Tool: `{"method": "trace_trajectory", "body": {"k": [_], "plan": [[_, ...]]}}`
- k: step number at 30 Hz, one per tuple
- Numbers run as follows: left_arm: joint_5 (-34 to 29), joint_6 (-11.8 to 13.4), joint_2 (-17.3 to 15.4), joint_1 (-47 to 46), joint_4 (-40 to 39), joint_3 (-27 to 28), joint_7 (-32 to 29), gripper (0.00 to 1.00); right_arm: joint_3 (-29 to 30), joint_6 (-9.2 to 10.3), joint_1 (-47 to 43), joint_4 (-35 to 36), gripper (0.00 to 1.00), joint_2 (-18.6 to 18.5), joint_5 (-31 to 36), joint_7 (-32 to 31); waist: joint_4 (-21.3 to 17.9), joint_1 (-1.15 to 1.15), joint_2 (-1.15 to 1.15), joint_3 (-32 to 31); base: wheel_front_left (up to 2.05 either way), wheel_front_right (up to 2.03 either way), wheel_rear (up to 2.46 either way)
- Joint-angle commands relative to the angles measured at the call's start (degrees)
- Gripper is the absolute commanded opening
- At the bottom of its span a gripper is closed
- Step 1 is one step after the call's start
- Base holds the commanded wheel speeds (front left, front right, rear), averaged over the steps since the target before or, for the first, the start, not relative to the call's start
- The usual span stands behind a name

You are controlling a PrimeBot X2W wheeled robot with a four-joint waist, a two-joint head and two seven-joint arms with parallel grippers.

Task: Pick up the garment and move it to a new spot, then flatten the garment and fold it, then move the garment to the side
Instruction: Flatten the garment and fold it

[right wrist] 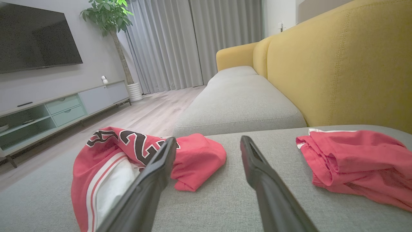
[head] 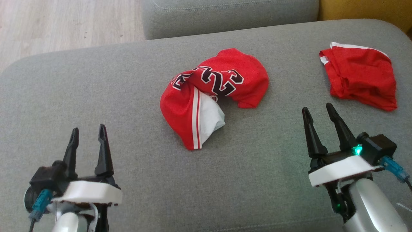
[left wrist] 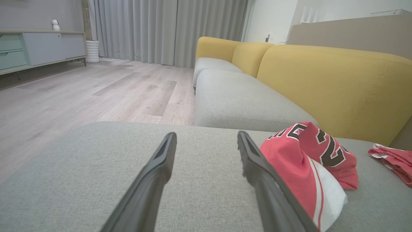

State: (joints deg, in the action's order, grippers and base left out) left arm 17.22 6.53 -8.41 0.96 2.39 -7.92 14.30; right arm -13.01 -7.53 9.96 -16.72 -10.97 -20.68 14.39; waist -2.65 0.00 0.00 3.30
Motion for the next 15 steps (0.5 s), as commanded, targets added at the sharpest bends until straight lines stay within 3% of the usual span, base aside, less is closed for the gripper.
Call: {"method": "trace_trajectory", "body": {"k": [1,10,15], "plan": [[-0.4,-0.2,-0.1,-2.1,-1.4,2.8,0.7,1.0,-1.2,0.04,2.2,1.8,1.0,-0.6,-0.3,0.6,0.0,0.0,0.0,0.1,0.0,0.0,0.0],[-1.2,-1.6,0.9,-3.0,-0.5,3.3,0.7,1.0,-1.1,0.04,2.7,1.8,1.0,-0.6,-0.3,0.6,0.2,0.0,0.0,0.6,0.0,0.0,0.0],[0.2,-4.1,2.4,-5.2,1.7,-0.3,-1.5,1.0,0.1,0.04,3.3,2.2,1.0,-0.9,-0.2,0.6,0.0,0.0,0.0,1.2,0.0,0.0,0.0]]}}
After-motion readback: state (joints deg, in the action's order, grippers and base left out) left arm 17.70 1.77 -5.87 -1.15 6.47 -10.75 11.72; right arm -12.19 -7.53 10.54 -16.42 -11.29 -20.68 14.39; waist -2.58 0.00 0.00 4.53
